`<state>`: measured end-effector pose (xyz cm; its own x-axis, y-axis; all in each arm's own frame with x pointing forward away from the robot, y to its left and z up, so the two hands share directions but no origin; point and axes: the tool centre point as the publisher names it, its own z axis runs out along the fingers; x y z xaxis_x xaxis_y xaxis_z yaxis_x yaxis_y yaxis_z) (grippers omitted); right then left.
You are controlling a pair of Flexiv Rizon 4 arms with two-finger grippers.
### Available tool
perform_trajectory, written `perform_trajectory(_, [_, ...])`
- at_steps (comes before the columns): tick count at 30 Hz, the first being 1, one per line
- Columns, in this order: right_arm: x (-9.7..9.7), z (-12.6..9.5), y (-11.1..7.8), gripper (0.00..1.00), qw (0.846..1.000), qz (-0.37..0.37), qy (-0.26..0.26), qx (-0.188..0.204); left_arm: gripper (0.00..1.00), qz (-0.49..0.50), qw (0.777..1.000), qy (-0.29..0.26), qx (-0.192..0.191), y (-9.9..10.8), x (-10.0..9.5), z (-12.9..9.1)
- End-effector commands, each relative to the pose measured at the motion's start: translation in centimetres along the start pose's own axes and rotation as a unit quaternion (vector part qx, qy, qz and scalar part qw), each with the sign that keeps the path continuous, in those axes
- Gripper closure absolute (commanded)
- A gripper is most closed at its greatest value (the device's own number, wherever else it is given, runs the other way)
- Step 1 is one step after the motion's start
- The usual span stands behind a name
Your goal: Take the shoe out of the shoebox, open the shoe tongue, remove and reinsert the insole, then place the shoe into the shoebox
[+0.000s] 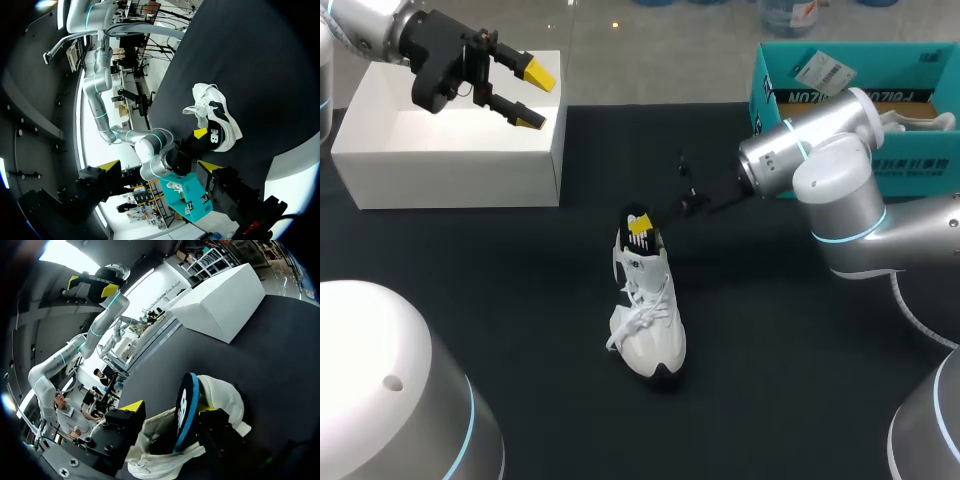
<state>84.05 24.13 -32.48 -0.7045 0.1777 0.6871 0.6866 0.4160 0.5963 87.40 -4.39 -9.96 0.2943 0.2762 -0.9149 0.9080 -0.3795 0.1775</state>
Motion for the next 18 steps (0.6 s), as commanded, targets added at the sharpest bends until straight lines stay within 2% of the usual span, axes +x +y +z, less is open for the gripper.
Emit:
perform_trajectory(1, [0.0, -0.2, 0.4, 0.84, 1.0, 0.0, -0.001, 0.006, 0.0, 0.0, 1.0, 0.001, 0.002, 0.1, 0.0, -0.1])
perform_trajectory(2, [-0.1, -0.1, 0.4, 1.0, 1.0, 0.001, 0.0, 0.01, 0.0, 0.0, 1.0, 0.001, 0.002, 0.1, 0.0, -0.1])
perform_trajectory(18, [0.4, 1.6, -2.5, 1.0, 0.999, 0.037, 0.009, 0.029, 0.0, 0.0, 1.0, 0.001, 0.002, 0.1, 0.0, -0.1])
